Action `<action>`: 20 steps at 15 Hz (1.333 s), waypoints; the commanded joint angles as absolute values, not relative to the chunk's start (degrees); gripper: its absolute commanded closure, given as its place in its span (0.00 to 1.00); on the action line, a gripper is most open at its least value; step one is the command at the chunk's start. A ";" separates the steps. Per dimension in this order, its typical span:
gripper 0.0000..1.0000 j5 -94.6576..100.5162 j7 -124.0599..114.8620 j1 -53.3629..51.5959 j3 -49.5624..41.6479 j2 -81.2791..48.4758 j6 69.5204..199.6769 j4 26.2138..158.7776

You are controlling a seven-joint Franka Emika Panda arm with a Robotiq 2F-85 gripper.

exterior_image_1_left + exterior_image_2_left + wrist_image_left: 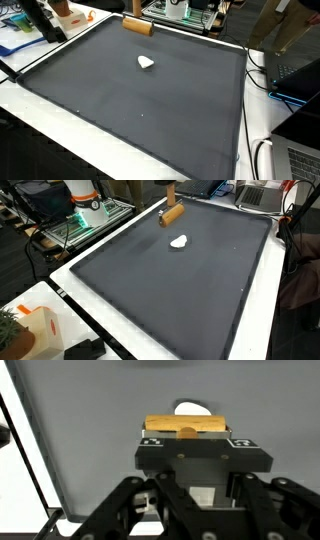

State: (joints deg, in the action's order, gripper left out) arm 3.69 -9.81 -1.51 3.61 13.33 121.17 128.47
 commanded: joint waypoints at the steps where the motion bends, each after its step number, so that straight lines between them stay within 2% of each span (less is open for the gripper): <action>1: 0.77 4.73 -17.57 -0.76 4.48 11.03 124.03 129.20; 2: 0.77 2.17 -15.80 -1.29 3.76 10.42 122.29 128.46; 3: 0.52 3.57 -14.87 -1.39 3.92 10.93 122.60 128.74; 6: 0.52 3.17 -15.29 -1.42 3.82 9.77 122.60 128.71; 7: 0.77 3.17 -15.34 -1.42 3.81 9.77 122.60 128.70; 17: 0.77 -1.38 -33.04 -1.65 4.52 5.02 129.09 130.19; 19: 0.77 1.46 -34.52 -1.63 4.59 3.58 126.57 129.74; 20: 0.52 0.26 -32.46 -1.76 4.26 3.95 127.43 129.34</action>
